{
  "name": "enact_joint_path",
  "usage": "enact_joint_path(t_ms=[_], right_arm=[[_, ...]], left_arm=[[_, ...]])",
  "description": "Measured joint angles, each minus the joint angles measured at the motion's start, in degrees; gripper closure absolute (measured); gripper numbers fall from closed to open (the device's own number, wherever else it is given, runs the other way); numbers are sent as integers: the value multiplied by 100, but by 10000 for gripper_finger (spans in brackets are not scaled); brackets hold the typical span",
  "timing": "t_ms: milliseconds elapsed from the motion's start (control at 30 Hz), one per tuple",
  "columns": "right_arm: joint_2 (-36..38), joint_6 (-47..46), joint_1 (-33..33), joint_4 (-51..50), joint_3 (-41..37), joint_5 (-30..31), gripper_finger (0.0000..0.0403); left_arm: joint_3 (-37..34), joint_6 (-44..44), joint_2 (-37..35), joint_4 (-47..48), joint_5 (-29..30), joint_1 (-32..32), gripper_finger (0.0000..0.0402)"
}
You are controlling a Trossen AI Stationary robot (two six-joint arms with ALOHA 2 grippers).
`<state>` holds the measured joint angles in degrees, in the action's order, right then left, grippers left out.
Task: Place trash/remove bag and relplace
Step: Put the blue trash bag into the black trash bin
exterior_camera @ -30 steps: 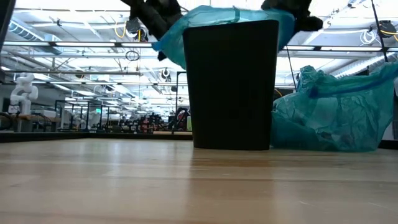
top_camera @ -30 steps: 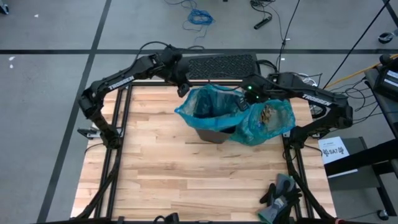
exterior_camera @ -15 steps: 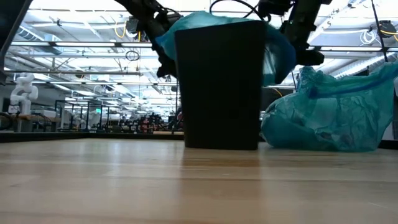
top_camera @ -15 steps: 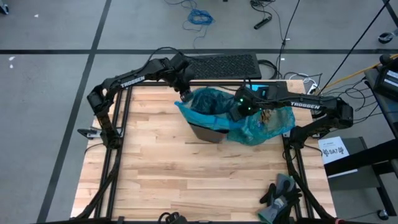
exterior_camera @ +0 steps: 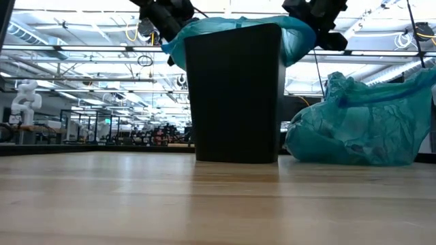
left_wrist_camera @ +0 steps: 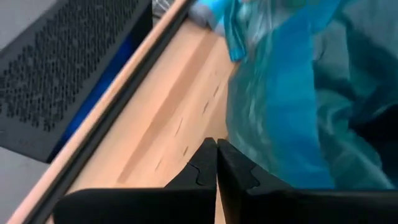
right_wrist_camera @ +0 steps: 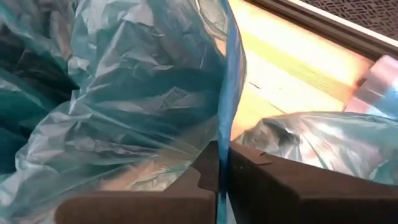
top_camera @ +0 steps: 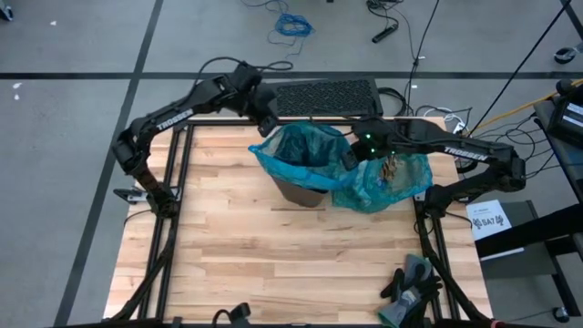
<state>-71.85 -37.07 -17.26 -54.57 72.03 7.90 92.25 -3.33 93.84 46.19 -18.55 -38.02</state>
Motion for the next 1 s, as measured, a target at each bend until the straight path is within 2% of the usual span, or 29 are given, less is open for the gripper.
enact_joint_path(t_ms=[167, 500, 700, 1000], right_arm=[[117, 32, -4, -8, 48, -17, 360], [135, 50, -170, -22, 50, -8, 279], [135, 72, -208, -16, 50, -28, 266], [135, 178, -228, -11, 50, -25, 266]], left_arm=[[0, 403, -154, -350, -88, -92, 372], [2, 340, -214, -380, -288, -117, 287], [2, 614, -216, -613, -1207, -105, 273], [2, 577, -216, -584, -1182, 121, 272]])
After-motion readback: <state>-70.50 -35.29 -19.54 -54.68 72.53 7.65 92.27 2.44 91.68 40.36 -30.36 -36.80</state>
